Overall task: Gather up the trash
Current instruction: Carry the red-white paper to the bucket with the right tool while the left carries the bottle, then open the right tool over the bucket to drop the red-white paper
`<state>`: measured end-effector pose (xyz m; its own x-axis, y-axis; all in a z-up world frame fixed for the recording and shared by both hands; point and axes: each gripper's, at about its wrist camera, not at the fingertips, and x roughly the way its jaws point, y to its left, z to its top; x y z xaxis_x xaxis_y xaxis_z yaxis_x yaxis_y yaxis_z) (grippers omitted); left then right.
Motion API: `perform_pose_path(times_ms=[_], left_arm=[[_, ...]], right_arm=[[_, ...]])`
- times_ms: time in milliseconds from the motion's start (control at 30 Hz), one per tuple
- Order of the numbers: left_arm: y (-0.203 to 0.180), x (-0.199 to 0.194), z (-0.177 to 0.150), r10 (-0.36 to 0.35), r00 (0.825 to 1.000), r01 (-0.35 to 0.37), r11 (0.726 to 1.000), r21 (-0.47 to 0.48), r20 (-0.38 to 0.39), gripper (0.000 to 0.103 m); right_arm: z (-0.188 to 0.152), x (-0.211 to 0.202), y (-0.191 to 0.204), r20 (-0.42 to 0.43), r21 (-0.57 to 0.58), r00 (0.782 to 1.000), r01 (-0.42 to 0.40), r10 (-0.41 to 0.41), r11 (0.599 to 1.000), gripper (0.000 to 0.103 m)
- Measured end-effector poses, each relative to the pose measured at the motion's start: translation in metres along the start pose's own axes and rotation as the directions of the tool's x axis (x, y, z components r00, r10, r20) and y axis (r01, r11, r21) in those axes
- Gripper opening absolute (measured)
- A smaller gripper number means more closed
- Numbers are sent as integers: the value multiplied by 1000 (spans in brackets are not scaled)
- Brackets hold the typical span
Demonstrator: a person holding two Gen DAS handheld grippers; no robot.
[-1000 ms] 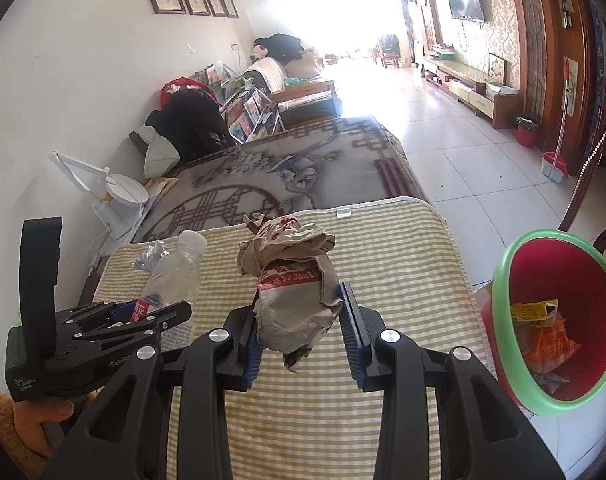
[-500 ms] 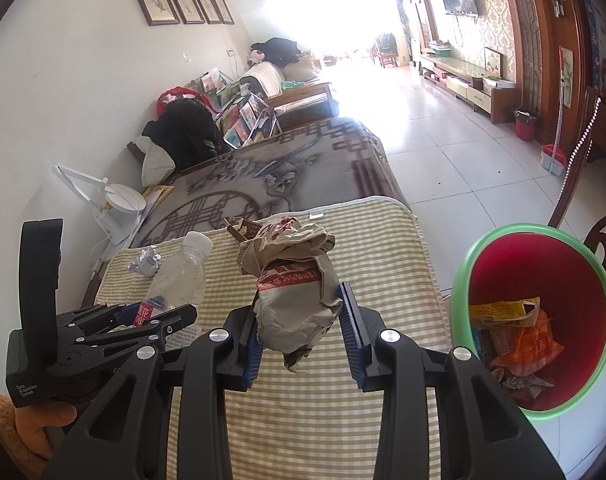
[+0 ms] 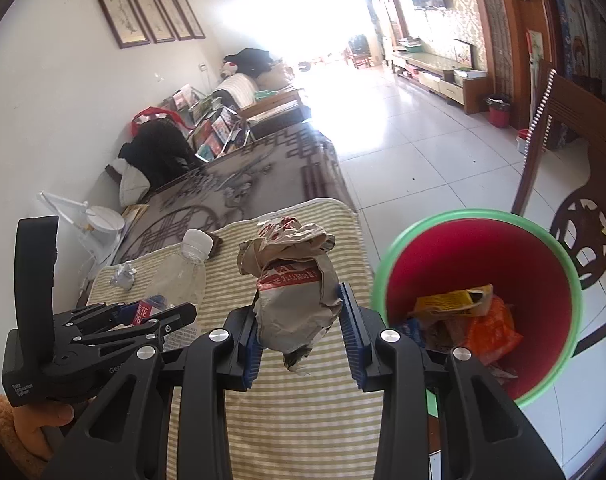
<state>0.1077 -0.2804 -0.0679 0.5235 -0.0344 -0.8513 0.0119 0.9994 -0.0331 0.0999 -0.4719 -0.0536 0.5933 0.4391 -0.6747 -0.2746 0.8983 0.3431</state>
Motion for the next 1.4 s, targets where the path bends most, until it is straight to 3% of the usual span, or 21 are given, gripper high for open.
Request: perform_pose_path(times_ms=[600, 933, 1000, 1100, 1400], left_arm=[[-76, 22, 16, -74, 997, 77, 992, 95, -30, 42], [-104, 24, 28, -122, 992, 125, 984, 127, -27, 42], [-110, 25, 30, -135, 990, 137, 981, 135, -29, 42], [-119, 28, 32, -151, 988, 154, 976, 155, -32, 42], [-161, 47, 35, -250, 964, 264, 936, 234, -90, 42]], right_arm=[[-2, -26, -104, 8, 152, 985, 168, -171, 974, 33], [11, -16, -127, 10, 145, 976, 213, -216, 966, 33], [11, -14, -129, 6, 143, 975, 220, -224, 965, 37], [9, -15, -138, 2, 184, 967, 249, -254, 951, 66], [-2, -44, -160, 38, 298, 955, 269, -293, 916, 66]])
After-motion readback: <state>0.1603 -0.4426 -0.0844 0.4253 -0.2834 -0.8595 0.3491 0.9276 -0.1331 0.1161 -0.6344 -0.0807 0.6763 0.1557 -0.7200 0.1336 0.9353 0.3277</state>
